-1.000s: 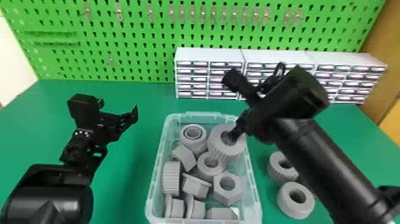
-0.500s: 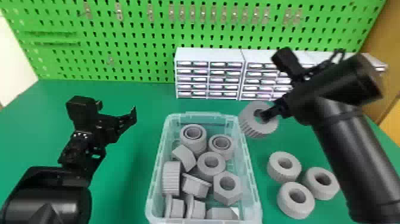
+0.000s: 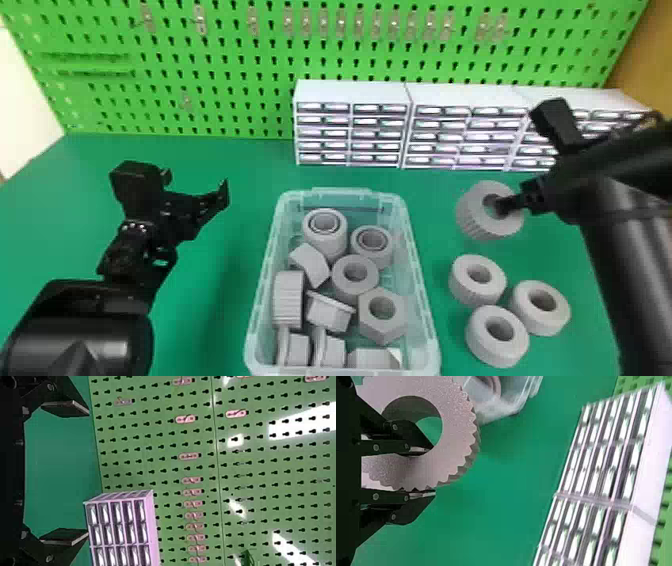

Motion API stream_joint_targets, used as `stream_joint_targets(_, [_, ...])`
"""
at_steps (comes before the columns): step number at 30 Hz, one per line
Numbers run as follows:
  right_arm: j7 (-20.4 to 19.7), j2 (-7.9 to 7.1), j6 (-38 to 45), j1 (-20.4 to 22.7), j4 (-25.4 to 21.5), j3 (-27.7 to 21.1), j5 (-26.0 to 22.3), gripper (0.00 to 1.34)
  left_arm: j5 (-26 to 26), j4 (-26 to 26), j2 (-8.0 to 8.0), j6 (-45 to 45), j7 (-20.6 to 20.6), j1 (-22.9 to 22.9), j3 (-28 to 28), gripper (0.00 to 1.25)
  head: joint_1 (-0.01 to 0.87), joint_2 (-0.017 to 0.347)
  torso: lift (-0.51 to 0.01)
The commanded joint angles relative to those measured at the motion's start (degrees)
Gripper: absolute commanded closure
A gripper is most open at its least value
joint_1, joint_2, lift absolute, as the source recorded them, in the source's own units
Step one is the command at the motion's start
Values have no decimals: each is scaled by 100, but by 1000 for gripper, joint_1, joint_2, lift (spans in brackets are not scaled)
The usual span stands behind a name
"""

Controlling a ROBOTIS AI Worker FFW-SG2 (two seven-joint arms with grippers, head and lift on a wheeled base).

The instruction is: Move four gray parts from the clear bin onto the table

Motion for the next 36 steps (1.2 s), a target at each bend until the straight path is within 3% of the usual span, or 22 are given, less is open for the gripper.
stream_joint_targets(1, [-453,-27,-52,110,17,-446,-387,1234,7,-3,0,0,0,7,0,206,678,34,-50])
stream_joint_targets(6, [-1341,-36,-219,163,105,-780,-1099,1234,7,-3,0,0,0,25,0,206,678,34,-50])
stream_joint_targets(15, [-2545,-27,-843,251,694,-1141,-2259,1234,15,-3,0,0,-9,60,18,206,678,34,-50])
stream_joint_targets(20, [-2897,-1,-993,286,1028,-1343,-2558,1234,15,-3,0,0,-27,69,18,206,678,34,-50])
stream_joint_targets(27, [-3266,-19,-1054,330,1362,-1563,-2611,1234,24,-3,0,0,-53,78,35,206,678,34,-50])
stream_joint_targets(36, [-3591,-36,-1098,374,1573,-1800,-2813,1227,33,-11,0,0,-62,113,62,206,678,34,-50])
